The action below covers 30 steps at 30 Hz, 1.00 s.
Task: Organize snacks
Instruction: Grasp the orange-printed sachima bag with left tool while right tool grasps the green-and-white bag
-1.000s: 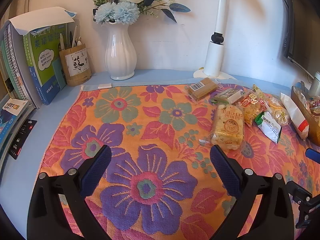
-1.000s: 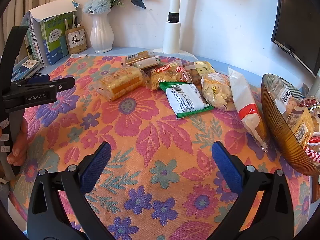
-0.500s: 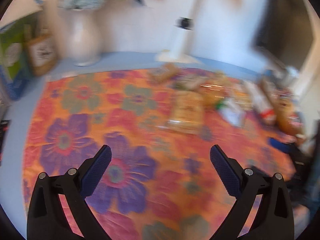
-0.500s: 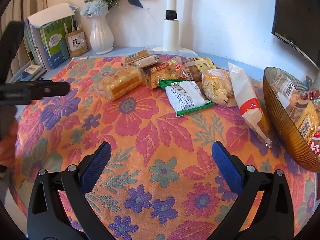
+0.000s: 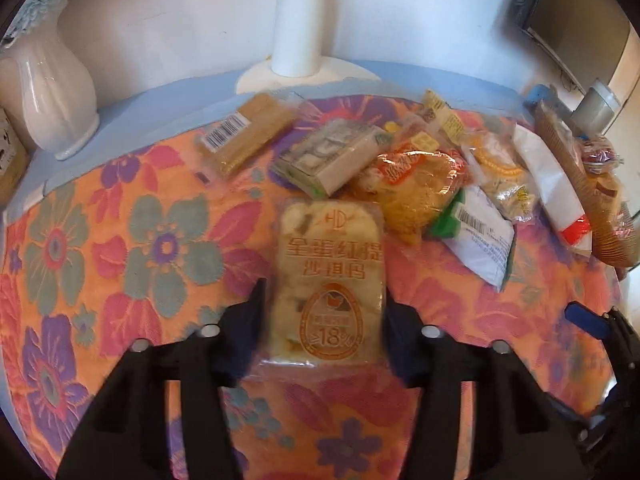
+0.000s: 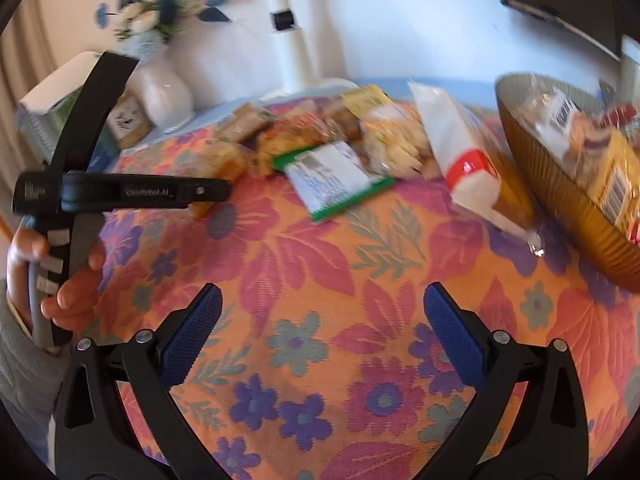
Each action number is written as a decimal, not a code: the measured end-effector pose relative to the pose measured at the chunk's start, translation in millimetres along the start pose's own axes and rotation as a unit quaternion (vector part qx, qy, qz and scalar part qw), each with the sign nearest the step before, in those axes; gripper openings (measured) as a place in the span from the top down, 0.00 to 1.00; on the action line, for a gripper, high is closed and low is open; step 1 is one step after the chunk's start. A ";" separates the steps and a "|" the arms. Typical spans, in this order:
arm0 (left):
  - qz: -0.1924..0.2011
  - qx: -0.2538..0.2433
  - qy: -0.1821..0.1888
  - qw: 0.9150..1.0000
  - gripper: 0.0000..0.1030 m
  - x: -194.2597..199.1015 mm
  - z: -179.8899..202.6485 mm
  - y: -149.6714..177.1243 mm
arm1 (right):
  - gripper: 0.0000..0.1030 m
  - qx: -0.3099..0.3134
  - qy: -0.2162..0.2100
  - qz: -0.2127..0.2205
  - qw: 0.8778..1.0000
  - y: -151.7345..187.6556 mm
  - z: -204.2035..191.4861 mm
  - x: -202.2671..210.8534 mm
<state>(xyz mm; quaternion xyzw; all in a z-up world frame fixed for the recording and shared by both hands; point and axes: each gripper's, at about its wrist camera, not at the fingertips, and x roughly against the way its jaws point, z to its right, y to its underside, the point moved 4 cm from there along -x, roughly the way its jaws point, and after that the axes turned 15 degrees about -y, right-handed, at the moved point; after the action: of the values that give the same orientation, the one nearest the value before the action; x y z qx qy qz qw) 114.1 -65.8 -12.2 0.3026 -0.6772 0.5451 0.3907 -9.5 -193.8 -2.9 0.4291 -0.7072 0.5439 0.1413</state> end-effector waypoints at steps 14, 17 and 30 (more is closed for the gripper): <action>0.055 0.078 0.006 0.995 0.57 32.0 -59.6 54.9 | 0.03 -0.130 0.045 -0.012 0.990 -41.5 23.9 -39.0; 0.059 0.068 0.000 0.996 0.56 31.4 -55.4 52.9 | 0.03 -0.148 0.072 0.004 0.986 -47.6 22.9 -49.3; 0.070 0.039 -0.013 0.997 0.56 36.3 -46.2 56.7 | 0.28 -0.074 -0.049 0.009 0.996 -24.4 -28.2 -31.0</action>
<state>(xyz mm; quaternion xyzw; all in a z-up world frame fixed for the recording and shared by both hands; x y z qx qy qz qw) 57.3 -7.5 -4.8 0.2767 -0.6801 0.5931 0.3302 19.8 -155.6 2.7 0.4370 -0.7555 0.4696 0.1332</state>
